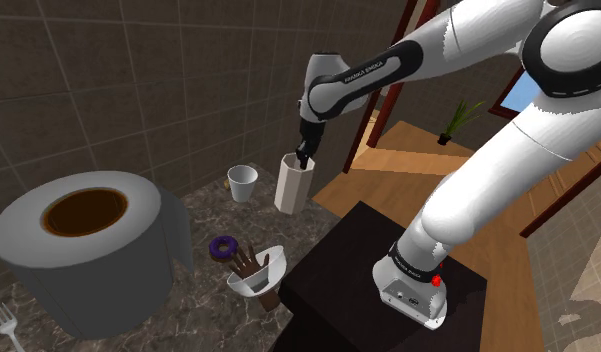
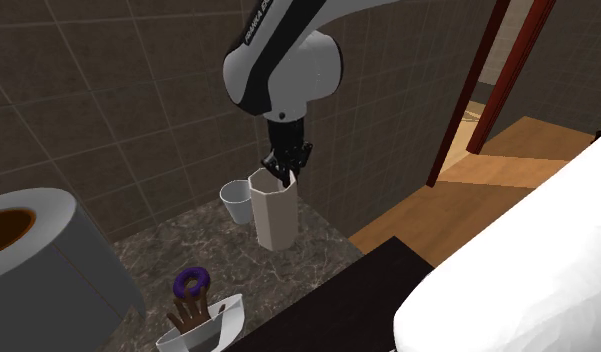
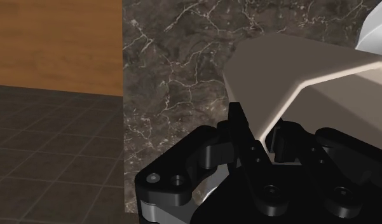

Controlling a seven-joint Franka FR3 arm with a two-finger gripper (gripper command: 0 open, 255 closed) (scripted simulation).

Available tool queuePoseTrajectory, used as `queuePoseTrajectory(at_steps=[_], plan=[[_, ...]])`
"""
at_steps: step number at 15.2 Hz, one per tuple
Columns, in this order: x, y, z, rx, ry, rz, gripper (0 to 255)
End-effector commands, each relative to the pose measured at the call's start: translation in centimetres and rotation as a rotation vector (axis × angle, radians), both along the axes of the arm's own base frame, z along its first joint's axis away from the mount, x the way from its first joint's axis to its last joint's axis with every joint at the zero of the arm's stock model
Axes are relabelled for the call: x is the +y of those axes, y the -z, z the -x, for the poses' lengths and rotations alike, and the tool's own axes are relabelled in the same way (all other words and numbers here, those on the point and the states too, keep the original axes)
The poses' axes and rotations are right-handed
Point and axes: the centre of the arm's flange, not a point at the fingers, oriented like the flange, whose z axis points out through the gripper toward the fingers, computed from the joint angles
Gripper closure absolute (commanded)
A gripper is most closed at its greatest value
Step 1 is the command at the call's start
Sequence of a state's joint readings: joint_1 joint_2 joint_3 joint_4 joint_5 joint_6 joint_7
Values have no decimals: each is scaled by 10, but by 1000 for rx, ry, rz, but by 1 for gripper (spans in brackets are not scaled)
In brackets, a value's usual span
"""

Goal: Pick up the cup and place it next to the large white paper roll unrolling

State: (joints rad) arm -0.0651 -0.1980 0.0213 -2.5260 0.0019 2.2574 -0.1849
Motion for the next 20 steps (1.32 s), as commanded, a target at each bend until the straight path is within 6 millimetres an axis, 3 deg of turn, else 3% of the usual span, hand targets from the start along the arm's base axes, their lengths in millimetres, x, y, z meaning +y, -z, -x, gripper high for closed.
queuePoseTrajectory(at_steps=[1, 20], plan=[[-1, -13, 1, 0, 0, 0, 255], [-1, -113, 1, 0, 0, 0, 255]])
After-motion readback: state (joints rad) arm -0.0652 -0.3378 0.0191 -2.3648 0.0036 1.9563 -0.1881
